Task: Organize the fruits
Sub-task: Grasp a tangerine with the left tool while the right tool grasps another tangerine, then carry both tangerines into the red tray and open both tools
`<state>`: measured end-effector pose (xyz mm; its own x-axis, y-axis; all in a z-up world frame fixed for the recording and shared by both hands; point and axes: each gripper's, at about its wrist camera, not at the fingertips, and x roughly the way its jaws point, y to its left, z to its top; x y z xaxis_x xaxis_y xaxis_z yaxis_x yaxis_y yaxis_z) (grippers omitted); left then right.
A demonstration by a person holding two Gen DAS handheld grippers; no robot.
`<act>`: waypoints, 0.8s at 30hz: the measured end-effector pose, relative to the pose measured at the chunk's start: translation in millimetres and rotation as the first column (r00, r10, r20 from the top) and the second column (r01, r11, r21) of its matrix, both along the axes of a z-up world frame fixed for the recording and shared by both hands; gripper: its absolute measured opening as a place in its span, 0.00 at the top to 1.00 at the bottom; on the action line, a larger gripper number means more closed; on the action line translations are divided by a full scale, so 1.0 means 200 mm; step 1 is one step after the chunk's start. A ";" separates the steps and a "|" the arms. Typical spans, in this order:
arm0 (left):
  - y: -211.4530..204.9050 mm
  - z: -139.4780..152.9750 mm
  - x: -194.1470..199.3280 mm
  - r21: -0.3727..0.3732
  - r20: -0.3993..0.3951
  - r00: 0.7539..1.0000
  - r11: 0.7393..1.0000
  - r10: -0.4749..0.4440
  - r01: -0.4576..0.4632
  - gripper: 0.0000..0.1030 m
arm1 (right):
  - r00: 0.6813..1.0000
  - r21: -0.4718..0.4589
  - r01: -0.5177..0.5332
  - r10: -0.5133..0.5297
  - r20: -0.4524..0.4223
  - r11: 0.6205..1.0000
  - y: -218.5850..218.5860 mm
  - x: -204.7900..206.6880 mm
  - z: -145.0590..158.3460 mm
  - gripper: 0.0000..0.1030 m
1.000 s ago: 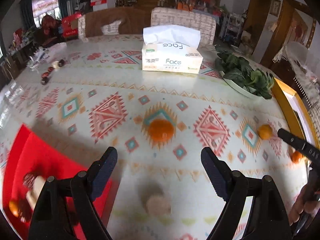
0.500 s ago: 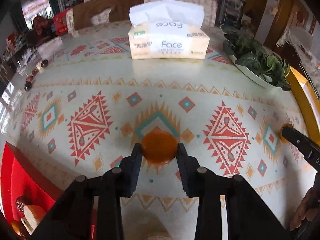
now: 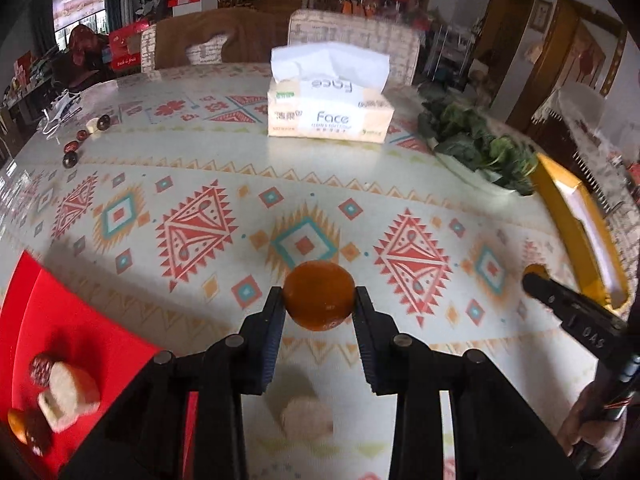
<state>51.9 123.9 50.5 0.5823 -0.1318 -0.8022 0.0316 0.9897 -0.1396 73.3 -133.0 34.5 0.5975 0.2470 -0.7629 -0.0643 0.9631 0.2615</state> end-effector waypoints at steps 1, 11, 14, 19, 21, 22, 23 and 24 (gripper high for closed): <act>0.02 0.02 -0.03 -0.011 0.010 1.000 1.000 0.002 -0.002 0.68 | 1.000 0.001 -0.005 0.005 0.002 1.000 0.01 -0.02 0.01 0.64; 0.23 0.21 -0.39 -0.103 0.111 0.991 0.993 0.073 -0.062 0.68 | 0.996 0.013 -0.073 0.072 0.050 0.997 0.13 -0.24 0.16 0.64; 0.31 0.23 -0.50 -0.116 0.128 0.985 0.988 0.119 -0.104 0.68 | 0.992 0.011 -0.104 0.103 0.072 0.995 0.20 -0.32 0.20 0.64; 0.47 0.22 -0.66 -0.142 0.137 0.973 0.975 0.188 -0.168 0.68 | 0.984 0.013 -0.151 0.149 0.097 0.988 0.32 -0.41 0.26 0.64; 0.54 0.22 -0.70 -0.137 0.141 0.968 0.972 0.208 -0.189 0.68 | 0.979 0.009 -0.179 0.177 0.104 0.984 0.39 -0.45 0.28 0.64; 0.58 0.22 -0.72 -0.132 0.143 0.964 0.970 0.223 -0.205 0.68 | 0.976 0.008 -0.192 0.190 0.106 0.981 0.43 -0.46 0.28 0.64; 0.63 0.22 -0.73 -0.126 0.144 0.960 0.967 0.239 -0.222 0.68 | 0.972 0.005 -0.210 0.208 0.110 0.978 0.47 -0.48 0.30 0.64; 0.67 0.22 -0.75 -0.121 0.144 0.957 0.965 0.251 -0.234 0.68 | 0.969 0.004 -0.221 0.219 0.112 0.975 0.50 -0.49 0.30 0.64</act>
